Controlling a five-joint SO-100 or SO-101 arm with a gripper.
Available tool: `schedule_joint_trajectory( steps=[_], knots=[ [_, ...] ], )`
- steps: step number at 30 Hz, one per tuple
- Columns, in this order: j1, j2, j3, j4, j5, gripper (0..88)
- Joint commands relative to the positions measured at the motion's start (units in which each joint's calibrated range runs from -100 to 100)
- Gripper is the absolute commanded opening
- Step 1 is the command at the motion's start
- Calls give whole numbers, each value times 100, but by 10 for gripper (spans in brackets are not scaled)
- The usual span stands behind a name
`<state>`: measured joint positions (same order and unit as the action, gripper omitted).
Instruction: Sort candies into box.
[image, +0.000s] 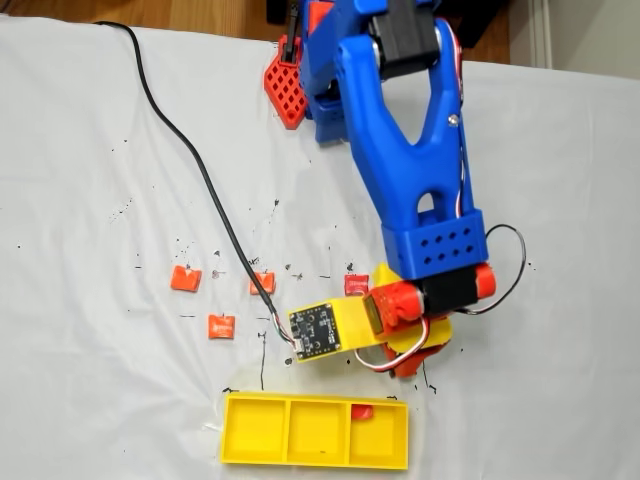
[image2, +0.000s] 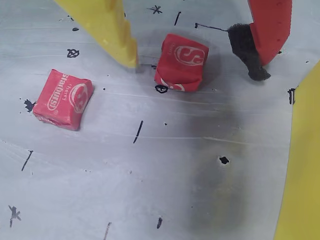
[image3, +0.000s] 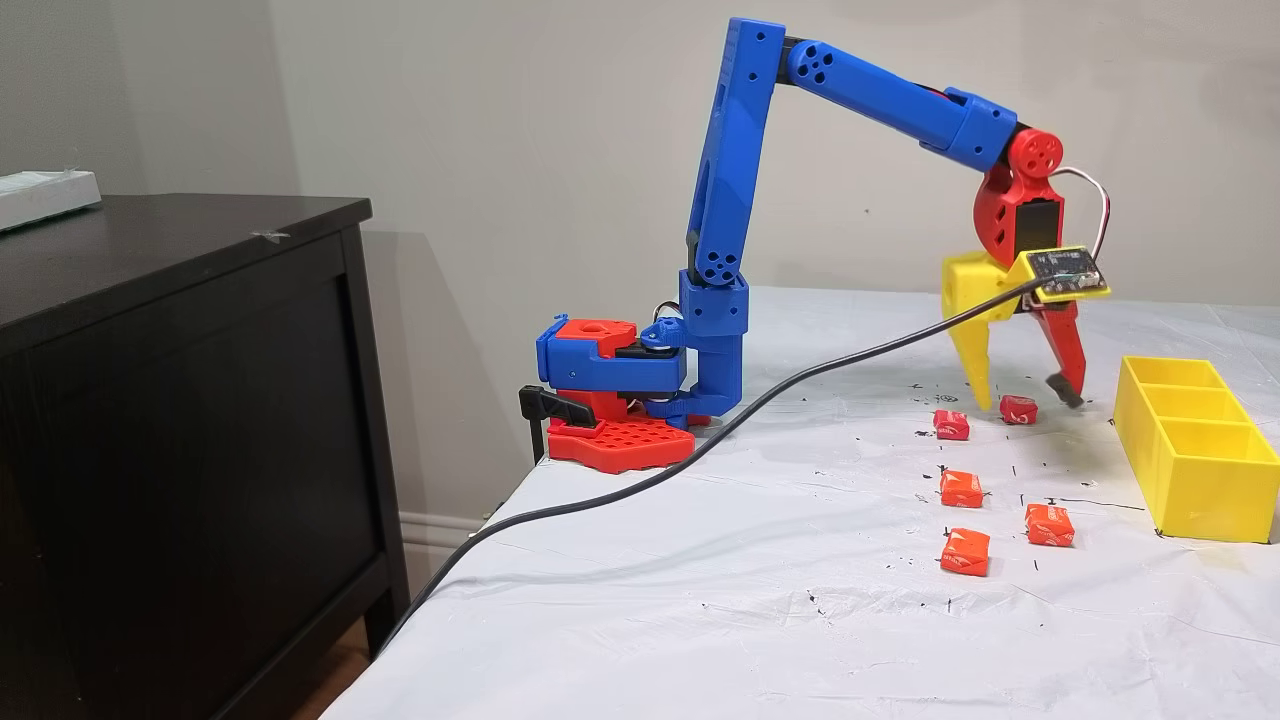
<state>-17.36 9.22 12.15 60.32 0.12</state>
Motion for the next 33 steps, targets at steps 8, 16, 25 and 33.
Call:
schedule_joint_trajectory(
  steps=[8, 16, 25, 33],
  knots=[
    [-75, 121, 37, -305, 0, 96],
    [-112, -413, 365, -330, -29, 2],
    [196, -1736, 55, 55, -44, 2],
    [785, -1957, -983, 129, 0, 2]
  ],
)
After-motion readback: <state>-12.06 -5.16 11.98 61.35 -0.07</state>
